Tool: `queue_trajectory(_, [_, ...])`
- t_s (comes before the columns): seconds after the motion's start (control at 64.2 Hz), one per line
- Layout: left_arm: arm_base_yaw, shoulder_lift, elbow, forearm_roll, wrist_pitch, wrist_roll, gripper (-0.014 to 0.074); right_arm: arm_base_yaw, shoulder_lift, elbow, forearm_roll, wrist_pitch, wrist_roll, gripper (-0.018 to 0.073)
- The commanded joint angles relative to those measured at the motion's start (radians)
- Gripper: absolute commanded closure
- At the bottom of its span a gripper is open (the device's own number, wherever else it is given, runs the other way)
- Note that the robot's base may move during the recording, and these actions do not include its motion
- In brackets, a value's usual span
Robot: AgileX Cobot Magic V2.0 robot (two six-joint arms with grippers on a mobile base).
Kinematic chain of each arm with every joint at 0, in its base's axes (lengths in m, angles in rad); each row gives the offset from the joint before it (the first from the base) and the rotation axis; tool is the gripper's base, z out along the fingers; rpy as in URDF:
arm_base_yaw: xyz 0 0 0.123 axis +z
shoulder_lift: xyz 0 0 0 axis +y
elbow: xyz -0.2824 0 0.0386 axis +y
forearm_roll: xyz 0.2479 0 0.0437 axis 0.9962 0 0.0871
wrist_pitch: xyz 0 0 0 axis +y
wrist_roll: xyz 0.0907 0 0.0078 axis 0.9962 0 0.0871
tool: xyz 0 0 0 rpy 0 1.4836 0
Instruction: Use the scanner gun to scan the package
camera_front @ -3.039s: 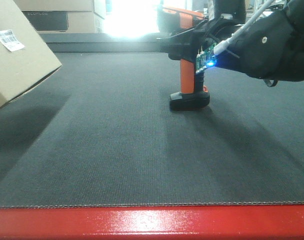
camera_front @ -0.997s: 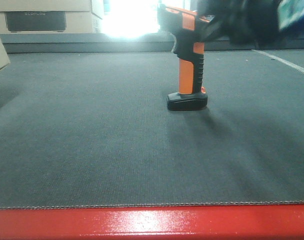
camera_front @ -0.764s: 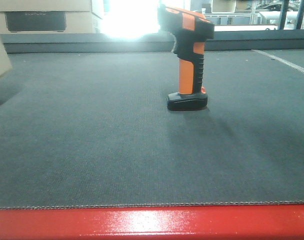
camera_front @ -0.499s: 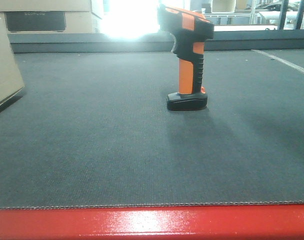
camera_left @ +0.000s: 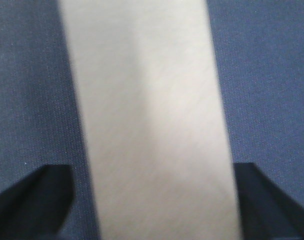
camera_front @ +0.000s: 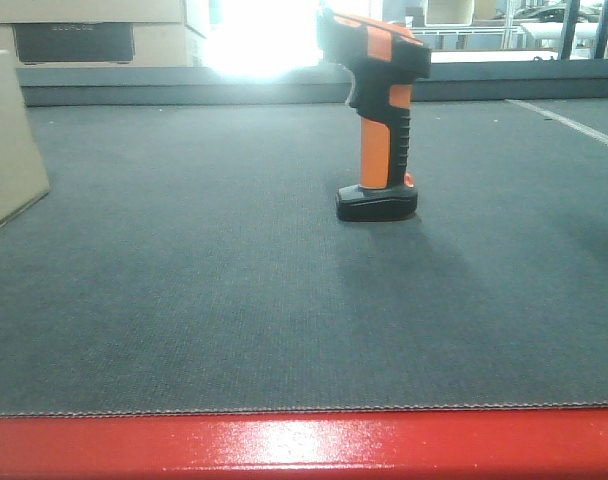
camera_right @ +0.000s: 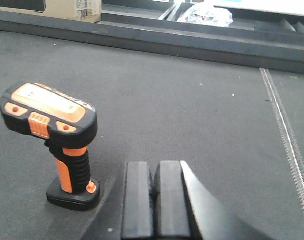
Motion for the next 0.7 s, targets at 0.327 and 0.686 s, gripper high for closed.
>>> queue_trajectory(0.327, [-0.010, -0.176, -0.010, -0.036, 0.054, -0.020, 0.0005, -0.107, -0.074, 0.001, -0.025, 0.105, -0.009, 0.0718])
queue_trajectory(0.686, [-0.010, -0.447, 0.188, -0.117, -0.023, -0.025, 0.0706, -0.120, -0.200, 0.096, -0.025, 0.174, -0.009, 0.0718])
